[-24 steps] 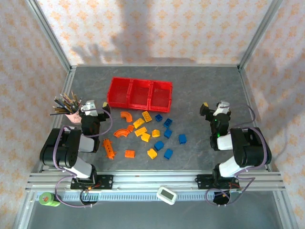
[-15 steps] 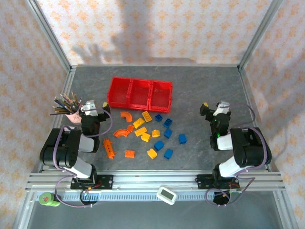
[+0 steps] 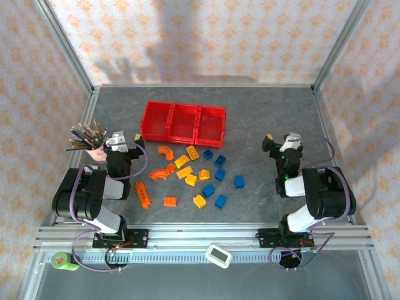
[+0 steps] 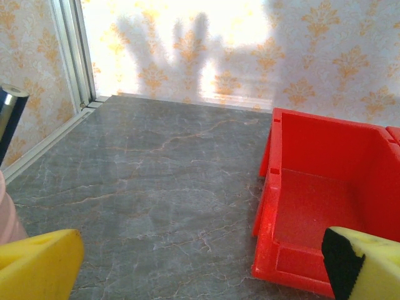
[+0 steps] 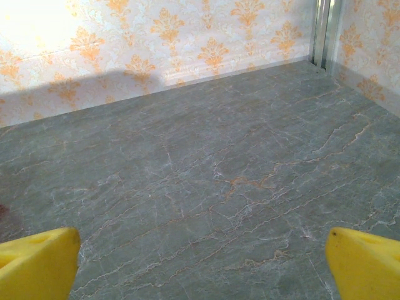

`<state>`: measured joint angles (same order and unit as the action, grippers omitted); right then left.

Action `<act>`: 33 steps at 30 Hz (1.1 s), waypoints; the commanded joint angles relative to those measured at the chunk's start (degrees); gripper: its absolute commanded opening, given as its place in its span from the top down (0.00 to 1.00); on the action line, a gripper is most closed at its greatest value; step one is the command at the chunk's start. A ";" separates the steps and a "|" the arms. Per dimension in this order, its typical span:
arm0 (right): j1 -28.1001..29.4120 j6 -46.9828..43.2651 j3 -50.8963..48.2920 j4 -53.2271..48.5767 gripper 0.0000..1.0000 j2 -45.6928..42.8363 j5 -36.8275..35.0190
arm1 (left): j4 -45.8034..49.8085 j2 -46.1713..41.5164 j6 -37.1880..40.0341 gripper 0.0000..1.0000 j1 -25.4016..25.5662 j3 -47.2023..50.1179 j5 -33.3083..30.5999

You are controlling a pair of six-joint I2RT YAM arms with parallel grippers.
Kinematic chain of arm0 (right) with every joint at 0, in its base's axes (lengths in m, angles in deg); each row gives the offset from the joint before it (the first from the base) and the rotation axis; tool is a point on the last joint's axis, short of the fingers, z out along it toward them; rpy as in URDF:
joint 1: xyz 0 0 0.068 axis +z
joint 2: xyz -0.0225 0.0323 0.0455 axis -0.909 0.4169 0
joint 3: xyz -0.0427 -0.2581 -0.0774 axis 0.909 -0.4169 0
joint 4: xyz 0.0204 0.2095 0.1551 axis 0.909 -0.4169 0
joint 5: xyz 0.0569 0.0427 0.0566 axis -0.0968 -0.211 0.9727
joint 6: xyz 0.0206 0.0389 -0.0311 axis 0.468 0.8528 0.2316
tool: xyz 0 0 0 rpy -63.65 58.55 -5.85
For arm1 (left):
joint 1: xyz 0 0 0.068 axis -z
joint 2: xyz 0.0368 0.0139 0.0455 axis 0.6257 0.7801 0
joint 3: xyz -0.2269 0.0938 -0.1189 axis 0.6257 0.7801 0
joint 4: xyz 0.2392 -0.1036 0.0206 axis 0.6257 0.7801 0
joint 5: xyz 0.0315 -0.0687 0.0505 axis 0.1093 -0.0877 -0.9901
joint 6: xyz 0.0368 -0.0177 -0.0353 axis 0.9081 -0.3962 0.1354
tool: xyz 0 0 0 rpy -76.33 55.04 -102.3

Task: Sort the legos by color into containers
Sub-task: Pick up the lego from the middle-left of the table.

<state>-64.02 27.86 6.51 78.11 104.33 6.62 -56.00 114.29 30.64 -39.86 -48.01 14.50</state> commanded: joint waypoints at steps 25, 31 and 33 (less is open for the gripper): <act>-0.25 15.73 11.23 -34.30 0.00 -19.03 2.11 | 33.62 -21.76 -12.97 0.01 0.08 -9.60 -3.57; -0.40 25.55 12.02 -46.52 0.00 -22.75 5.46 | 41.24 -26.30 -29.88 0.01 -0.65 -9.82 -4.76; -0.47 25.61 11.55 -48.45 0.00 -23.93 6.45 | 41.25 -27.21 -30.78 0.01 -1.16 -8.80 -0.56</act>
<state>-64.08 48.62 17.57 37.72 81.88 10.99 -20.03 88.23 7.62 -40.29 -58.17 10.72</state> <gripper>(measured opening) 0.998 0.994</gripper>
